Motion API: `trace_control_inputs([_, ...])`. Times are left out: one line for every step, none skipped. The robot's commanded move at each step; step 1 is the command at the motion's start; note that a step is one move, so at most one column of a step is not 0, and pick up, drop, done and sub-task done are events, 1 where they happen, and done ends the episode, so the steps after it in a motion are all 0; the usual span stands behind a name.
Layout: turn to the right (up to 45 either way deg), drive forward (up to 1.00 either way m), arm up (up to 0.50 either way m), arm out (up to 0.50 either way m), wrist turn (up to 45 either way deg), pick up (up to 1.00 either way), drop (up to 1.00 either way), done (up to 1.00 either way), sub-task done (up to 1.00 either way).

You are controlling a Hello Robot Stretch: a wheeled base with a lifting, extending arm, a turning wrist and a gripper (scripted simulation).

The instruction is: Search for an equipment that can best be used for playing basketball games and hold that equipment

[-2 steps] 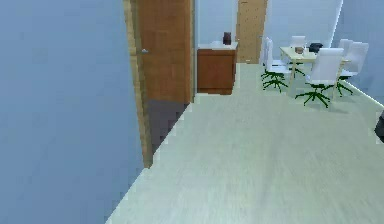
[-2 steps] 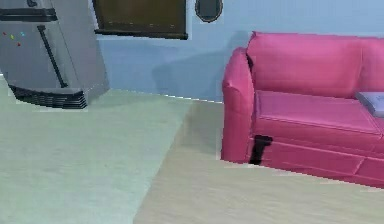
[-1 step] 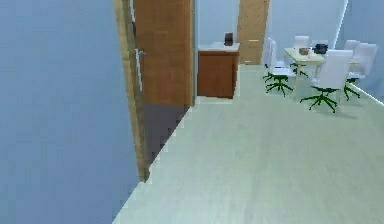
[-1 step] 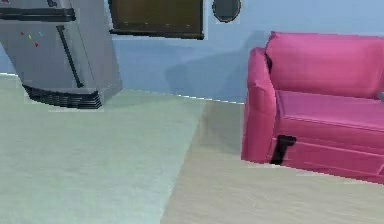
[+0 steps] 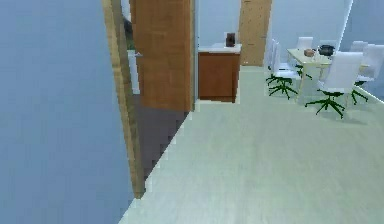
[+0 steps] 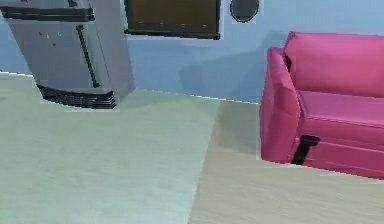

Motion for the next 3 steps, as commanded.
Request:
trace_control_inputs([6.0,0.0,0.0,0.0,0.0,0.0,0.0,0.0,0.0])
trace_control_inputs([0.0,1.0,0.0,0.0,0.0,0.0,0.0,0.0,0.0])
trace_control_inputs([3.0,0.0,0.0,0.0,0.0,0.0,0.0,0.0,0.0])
